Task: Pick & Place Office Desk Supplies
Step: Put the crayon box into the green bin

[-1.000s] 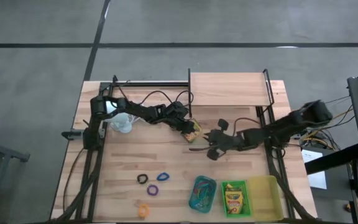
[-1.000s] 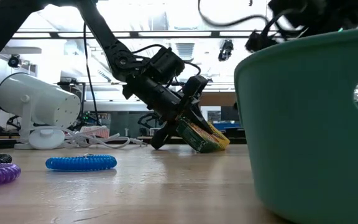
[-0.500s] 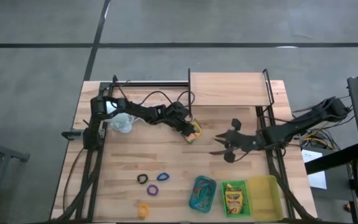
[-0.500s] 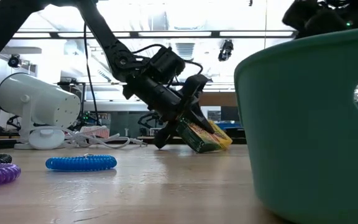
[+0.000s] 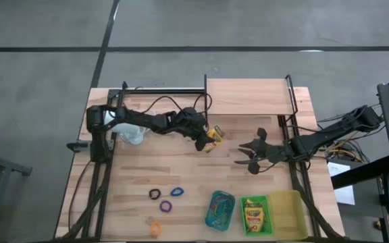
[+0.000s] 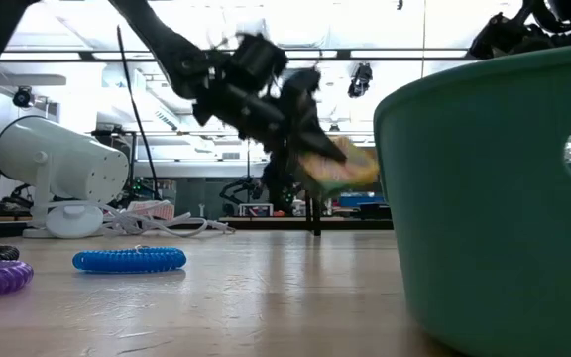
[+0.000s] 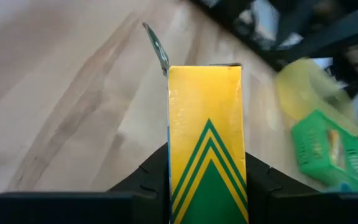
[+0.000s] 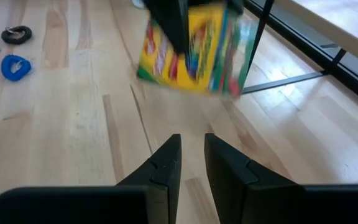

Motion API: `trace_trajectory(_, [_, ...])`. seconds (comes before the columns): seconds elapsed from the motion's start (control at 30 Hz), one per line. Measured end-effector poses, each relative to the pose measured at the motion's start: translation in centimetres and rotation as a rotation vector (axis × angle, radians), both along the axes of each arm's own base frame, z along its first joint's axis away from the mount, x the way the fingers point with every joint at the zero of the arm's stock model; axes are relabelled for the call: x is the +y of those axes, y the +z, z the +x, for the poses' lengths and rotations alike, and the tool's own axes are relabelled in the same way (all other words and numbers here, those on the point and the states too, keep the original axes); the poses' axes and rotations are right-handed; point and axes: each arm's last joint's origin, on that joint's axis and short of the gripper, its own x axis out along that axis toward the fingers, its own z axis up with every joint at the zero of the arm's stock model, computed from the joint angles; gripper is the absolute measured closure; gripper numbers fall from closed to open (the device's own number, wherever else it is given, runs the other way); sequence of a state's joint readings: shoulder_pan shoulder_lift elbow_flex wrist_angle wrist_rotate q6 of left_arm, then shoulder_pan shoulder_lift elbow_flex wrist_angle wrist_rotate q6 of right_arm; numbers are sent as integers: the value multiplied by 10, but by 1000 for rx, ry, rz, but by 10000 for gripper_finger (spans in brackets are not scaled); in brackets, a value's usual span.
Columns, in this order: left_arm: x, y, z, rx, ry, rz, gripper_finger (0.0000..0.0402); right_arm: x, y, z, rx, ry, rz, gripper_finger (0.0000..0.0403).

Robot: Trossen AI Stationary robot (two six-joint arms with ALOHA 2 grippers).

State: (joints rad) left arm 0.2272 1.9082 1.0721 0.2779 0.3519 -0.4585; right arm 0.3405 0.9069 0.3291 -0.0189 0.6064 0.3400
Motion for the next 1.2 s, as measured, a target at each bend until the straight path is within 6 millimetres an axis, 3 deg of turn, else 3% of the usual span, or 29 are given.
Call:
trace_trajectory(0.13, [-11, 32, -5, -94, -103, 153, 283, 0, -3, -1, 12, 1, -6, 335])
trace_trajectory(0.37, [-44, 80, -25, -228, -390, 591, 283, 0, -3, -1, 13, 2, -7, 335])
trace_trajectory(0.47, [-63, 89, -29, -299, -537, 811, 283, 0, -3, -1, 17, 7, -17, 335])
trace_trajectory(0.67, [-94, 88, -28, -418, -774, 1149, 283, -1, -3, -1, 35, 26, -56, 335])
trace_trajectory(0.77, [-104, 89, -28, -447, -798, 1169, 283, -1, -3, -1, 36, 11, -80, 335])
trace_trajectory(1.03, [-117, 95, -27, -482, -729, 1034, 283, -5, -1, -2, 65, -58, -271, 335])
trace_trajectory(1.2, [-131, 98, -27, -519, -710, 960, 283, -5, -1, -2, 77, -46, -295, 335])
